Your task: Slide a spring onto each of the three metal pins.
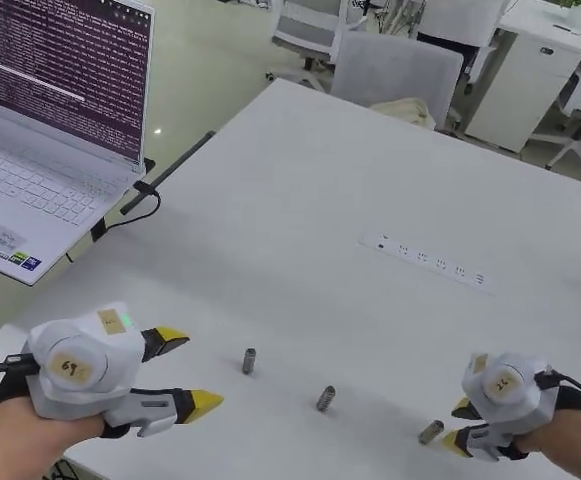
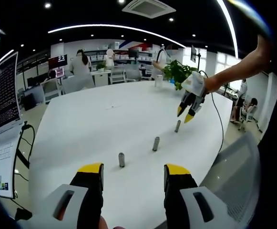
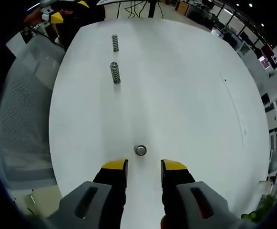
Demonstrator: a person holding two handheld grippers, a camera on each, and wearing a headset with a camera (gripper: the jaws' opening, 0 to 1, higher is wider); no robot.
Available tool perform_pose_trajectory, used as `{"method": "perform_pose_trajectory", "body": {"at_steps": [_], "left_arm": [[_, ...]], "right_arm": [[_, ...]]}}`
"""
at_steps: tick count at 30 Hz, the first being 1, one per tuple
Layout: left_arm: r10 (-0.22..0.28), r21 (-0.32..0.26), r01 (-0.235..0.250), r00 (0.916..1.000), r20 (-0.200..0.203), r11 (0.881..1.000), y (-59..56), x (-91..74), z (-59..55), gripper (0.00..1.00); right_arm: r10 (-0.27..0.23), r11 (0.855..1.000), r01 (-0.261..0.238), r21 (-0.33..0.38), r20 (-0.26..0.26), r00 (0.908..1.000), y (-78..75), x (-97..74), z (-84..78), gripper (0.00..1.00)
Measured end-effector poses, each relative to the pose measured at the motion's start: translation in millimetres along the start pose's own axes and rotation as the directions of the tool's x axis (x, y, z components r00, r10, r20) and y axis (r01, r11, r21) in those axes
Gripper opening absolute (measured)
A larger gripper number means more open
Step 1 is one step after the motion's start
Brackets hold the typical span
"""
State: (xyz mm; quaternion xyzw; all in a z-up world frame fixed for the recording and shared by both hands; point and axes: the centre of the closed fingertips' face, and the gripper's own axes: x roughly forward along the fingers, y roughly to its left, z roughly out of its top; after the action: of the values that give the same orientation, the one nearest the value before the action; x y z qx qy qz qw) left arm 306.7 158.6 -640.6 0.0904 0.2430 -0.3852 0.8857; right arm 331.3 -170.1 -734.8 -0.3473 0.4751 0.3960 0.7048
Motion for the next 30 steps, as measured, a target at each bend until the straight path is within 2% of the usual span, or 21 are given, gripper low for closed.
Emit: {"method": "perform_pose_trajectory", "body": {"at_steps": [3, 6, 9, 13, 14, 18, 23, 25, 26, 30], "left_arm": [[0.002, -0.003, -0.002, 0.9999, 0.015, 1.0, 0.9, -2.0, 1.5, 0.46], [0.0, -0.005, 0.0, 0.9997, 0.024, 1.0, 2.2, -2.7, 1.8, 0.46], [-0.005, -0.001, 0.005, 0.9996, 0.026, 1.0, 2.2, -2.6, 1.9, 0.46], [-0.013, 0.004, 0.013, 0.9994, 0.033, 1.0, 2.2, -2.1, 3.0, 0.47], [-0.013, 0.005, 0.013, 0.9994, 0.033, 1.0, 2.4, -2.0, 2.9, 0.47], [-0.018, 0.008, 0.018, 0.9991, 0.039, 1.0, 2.2, -1.0, 4.5, 0.47], [-0.021, 0.004, 0.021, 0.9985, 0.05, 1.0, 3.1, 0.3, 6.1, 0.47], [-0.022, 0.002, 0.022, 0.9983, 0.053, 1.0, 3.2, 0.9, 6.4, 0.47], [-0.023, 0.001, 0.023, 0.9983, 0.054, 1.0, 3.1, 1.0, 6.6, 0.47], [-0.023, -0.004, 0.023, 0.998, 0.059, 1.0, 3.7, 2.0, 6.6, 0.48]], "right_arm": [[-0.039, 0.999, 0.038, 0.034, 0.027, 0.9989, -1.4, -9.4, -2.9, 0.27], [-0.054, 0.997, 0.052, 0.061, 0.041, 0.9977, 1.6, -16.2, -5.4, 0.29], [-0.087, 0.99, 0.077, 0.118, 0.084, 0.9927, 5.7, -25.8, -3.1, 0.3], [-0.14, 0.972, 0.103, 0.212, 0.17, 0.9754, 9.9, -38.1, 4.9, 0.33], [-0.159, 0.966, 0.111, 0.235, 0.197, 0.9674, 11.1, -42.5, 7.3, 0.34], [-0.192, 0.943, 0.102, 0.318, 0.266, 0.9448, 21.9, -56.2, 11.6, 0.4], [-0.214, 0.922, 0.094, 0.376, 0.292, 0.9321, 39.3, -67.0, 7.3, 0.46], [-0.226, 0.906, 0.085, 0.416, 0.301, 0.9265, 46.7, -69.9, 5.7, 0.47], [-0.234, 0.896, 0.08, 0.436, 0.312, 0.9209, 50.0, -71.1, 5.0, 0.48], [-0.247, 0.873, 0.065, 0.483, 0.324, 0.9133, 62.9, -72.5, 2.7, 0.5]]}}
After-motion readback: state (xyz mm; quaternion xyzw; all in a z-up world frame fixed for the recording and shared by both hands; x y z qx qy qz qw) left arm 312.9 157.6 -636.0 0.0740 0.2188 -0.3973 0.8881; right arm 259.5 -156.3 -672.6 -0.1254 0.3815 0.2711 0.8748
